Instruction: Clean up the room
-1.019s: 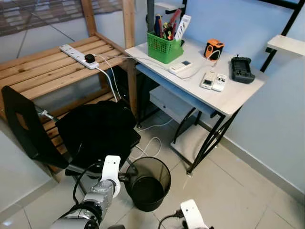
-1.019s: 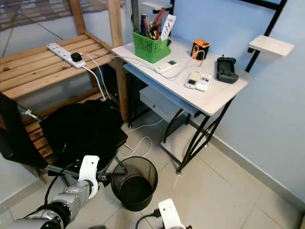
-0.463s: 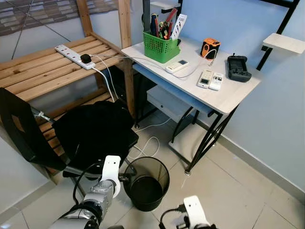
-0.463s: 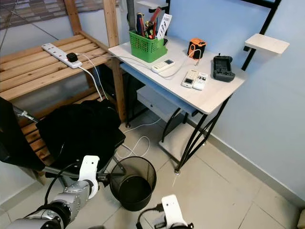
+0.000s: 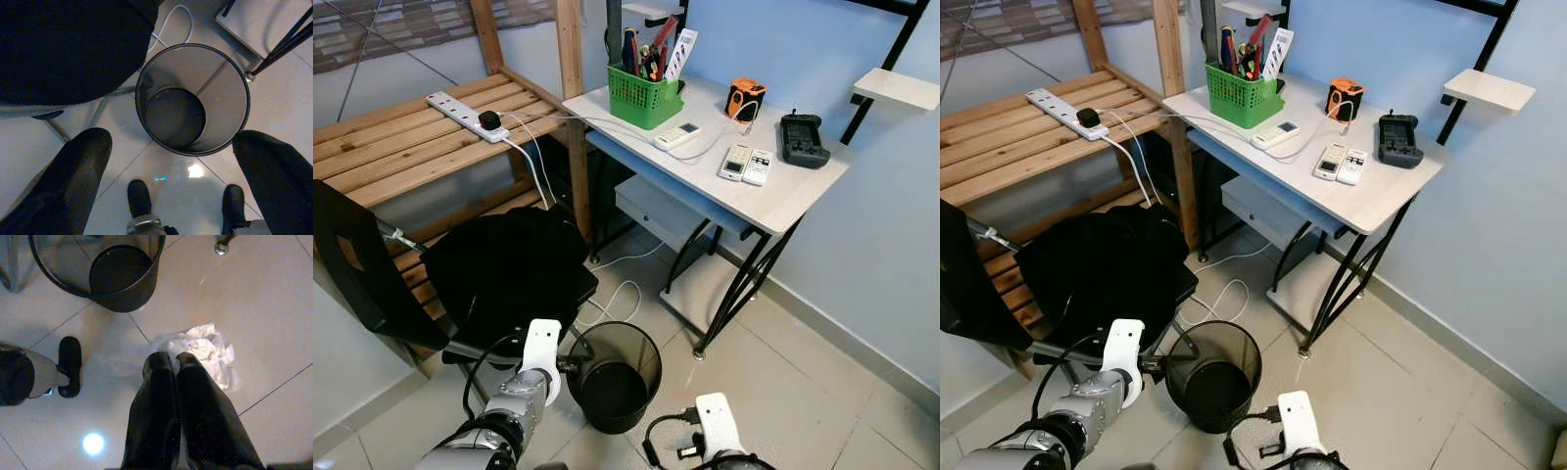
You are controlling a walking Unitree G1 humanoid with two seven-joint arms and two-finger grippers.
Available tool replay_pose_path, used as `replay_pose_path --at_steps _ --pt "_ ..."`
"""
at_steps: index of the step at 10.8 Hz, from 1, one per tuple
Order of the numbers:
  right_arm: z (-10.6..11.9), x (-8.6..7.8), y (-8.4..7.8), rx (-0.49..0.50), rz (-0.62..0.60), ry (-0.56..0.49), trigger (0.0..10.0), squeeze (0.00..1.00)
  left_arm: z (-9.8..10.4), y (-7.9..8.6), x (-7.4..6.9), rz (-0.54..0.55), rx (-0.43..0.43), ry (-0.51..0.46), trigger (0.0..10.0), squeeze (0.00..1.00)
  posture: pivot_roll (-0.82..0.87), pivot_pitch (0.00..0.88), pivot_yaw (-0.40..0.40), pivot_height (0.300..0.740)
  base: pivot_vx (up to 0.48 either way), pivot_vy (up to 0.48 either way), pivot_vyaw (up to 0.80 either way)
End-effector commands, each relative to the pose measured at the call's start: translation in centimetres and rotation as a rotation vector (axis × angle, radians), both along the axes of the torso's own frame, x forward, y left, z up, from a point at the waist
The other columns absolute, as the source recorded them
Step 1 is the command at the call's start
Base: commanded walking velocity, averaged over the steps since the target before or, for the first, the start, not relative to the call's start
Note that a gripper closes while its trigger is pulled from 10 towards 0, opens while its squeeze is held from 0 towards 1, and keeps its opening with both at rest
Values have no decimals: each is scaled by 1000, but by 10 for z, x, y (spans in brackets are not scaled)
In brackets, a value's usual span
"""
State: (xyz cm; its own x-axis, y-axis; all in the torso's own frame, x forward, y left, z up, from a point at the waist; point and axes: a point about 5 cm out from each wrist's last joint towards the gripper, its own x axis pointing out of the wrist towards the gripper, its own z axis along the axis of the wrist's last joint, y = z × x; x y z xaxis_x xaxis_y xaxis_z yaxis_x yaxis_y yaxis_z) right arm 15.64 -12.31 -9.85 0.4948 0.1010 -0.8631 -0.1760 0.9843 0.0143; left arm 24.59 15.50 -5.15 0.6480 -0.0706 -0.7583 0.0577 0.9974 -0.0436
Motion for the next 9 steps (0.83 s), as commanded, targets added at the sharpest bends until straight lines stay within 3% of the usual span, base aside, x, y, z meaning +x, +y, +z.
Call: replay_pose_path --at_steps 1,5,7,9 --pt "36 70 -30 192 -414 -220 10000 0 1 0 1 -14 10 -4 10000 0 65 0 -19 726 0 0 0" --pt "35 68 -32 187 -426 -211 10000 0 0 0 0 -2 5 1 10000 0 64 0 0 726 0 0 0" --pt "28 54 -58 109 -585 -180 10000 0 0 2 0 -132 109 -13 10000 0 55 0 0 726 0 0 0" --pt "28 54 -56 95 -526 -183 10000 0 -1 -2 -1 -158 111 -9 10000 0 49 0 0 726 0 0 0"
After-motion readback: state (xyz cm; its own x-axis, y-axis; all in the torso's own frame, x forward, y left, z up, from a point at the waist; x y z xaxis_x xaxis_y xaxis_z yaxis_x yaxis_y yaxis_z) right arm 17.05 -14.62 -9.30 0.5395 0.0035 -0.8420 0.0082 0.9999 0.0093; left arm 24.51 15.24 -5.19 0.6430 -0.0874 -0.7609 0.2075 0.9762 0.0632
